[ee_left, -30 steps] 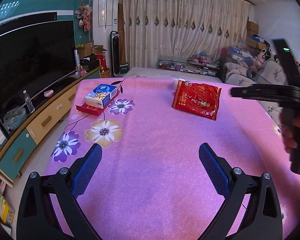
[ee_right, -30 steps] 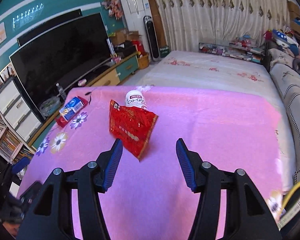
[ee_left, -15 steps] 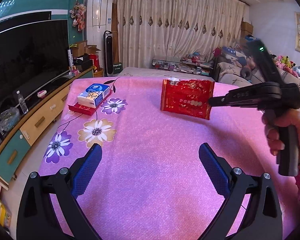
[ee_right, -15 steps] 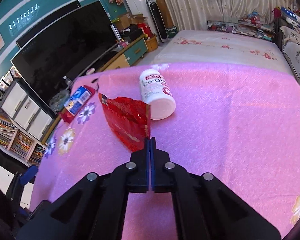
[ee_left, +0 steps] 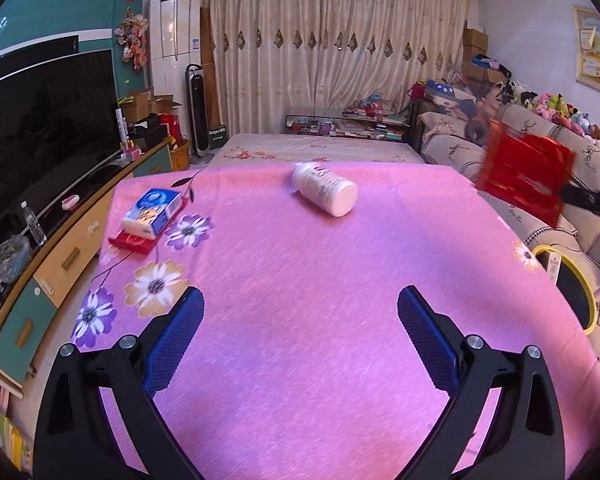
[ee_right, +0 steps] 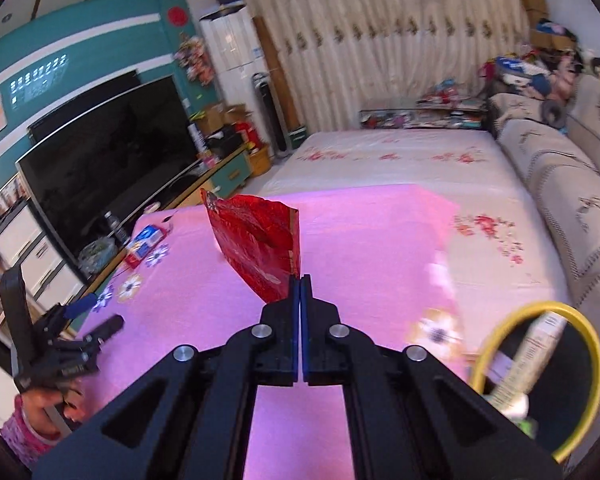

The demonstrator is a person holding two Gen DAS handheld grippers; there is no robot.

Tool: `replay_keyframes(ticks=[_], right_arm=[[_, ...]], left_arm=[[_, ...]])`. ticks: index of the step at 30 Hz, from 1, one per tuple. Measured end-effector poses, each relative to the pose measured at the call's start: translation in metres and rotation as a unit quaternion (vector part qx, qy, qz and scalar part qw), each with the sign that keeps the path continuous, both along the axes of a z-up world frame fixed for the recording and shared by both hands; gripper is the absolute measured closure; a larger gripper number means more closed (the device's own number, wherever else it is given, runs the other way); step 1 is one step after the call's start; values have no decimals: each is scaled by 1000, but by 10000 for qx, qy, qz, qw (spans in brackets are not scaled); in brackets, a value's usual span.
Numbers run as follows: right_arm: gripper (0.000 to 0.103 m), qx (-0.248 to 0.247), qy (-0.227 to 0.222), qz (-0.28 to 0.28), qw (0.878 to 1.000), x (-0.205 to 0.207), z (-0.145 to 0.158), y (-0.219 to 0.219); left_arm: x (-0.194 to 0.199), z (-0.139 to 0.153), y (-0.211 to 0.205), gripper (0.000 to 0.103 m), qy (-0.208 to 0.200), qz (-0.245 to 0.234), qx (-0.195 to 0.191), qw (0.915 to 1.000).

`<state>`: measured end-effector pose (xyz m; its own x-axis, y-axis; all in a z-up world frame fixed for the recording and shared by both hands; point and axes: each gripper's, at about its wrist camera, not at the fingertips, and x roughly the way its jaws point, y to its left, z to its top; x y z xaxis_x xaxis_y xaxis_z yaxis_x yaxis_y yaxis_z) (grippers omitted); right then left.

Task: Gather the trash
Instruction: 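Carry the red snack bag with the right gripper into the bin and release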

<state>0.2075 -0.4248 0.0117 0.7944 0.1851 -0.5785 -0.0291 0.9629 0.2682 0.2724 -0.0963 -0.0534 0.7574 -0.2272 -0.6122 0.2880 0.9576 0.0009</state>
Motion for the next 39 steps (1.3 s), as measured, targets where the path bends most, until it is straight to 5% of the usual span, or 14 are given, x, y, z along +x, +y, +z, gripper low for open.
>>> replay_keyframes(ticks=[8,20,23,25,39], right_arm=[[102,-354,136,-1455,9886,-83,-25,-105],[102,-558,670,-3066,9478,-111,-96,-185],[95,-652,854,-3204,9412,-109,-110,-190],[62,-623,851,-3190,9419,-110,-115,-189],[60,-542,607,-2938,9524,-106,-103,-166]], left_arm=[[16,9,-60,7,112,-281,108,9995],[56,5,-110,7,235,-104,312,9992],[69,4,-110,7,249,18,366,9990],[78,3,-110,7,274,105,405,9987],[167,-15,-102,7,795,965,288,9917]])
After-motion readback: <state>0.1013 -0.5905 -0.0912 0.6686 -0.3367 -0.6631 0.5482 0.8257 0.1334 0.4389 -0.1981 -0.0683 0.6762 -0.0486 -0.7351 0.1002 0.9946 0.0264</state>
